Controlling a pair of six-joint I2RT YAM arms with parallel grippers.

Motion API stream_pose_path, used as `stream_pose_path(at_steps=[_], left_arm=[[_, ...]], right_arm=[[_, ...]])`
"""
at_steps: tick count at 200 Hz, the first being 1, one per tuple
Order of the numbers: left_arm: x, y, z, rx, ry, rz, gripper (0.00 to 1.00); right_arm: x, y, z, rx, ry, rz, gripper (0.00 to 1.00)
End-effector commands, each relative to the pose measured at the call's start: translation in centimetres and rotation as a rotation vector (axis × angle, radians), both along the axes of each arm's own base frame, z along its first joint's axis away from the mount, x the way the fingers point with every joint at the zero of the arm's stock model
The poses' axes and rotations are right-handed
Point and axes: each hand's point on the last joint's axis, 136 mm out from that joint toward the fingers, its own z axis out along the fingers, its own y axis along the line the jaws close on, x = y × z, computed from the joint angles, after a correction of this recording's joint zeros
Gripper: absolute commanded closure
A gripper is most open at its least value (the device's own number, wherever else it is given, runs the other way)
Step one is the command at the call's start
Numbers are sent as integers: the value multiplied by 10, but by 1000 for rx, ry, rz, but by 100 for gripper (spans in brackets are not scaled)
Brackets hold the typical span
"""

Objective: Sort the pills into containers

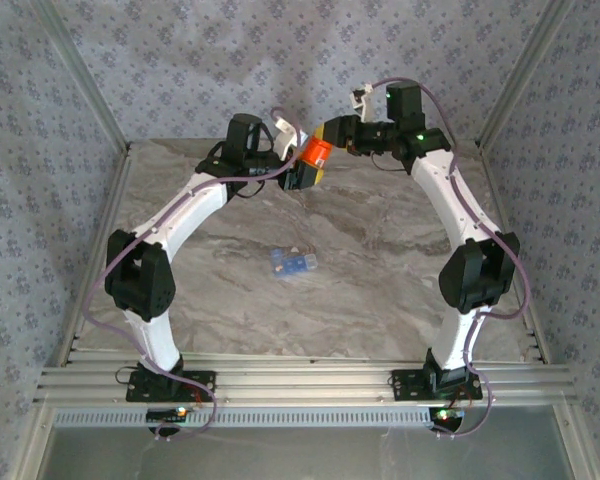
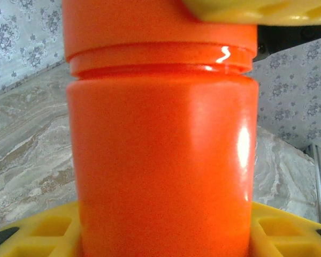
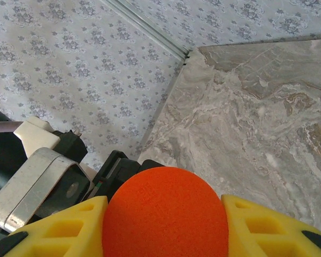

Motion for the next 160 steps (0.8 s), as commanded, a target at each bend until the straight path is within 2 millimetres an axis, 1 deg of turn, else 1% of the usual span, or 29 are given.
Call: stream_pose_path(at_steps=[1,19,40,54,70,92,104,115,123,128,140,150,160], left_arm=[[2,-3,30,-29,-87,9,100],[11,-1,28,18,-144,87,100],[23,3,30,75,-257,216,100],[27,4,35,67,-308,275,100],[30,3,37,60,-317,303,100],[30,1,32,50,-297,299,100],[30,0,29,51,-288,295,100],[31,1,27,52,-280,294,100],[33,3,26,50,-273,300,100],[34,4,26,46,-266,304,100],[36,6,25,36,-250,305,100],[37,8,26,28,-242,302,100],[38,10,26,22,-236,300,100]], right_arm=[[-5,9,-13,-18,74,-36,63],[-9,16,-25,-65,122,-119,63],[-15,19,-46,-113,236,-292,63],[-17,27,-49,-71,268,-350,63],[-15,35,-44,-17,277,-384,63],[-12,36,-33,17,275,-389,61],[-9,32,-27,34,273,-384,60],[-4,24,-19,58,268,-389,56],[-1,16,-12,75,254,-394,50],[0,11,-7,86,246,-400,44],[5,-5,10,122,204,-420,33],[10,-17,26,157,155,-435,27],[12,-25,40,186,122,-424,23]])
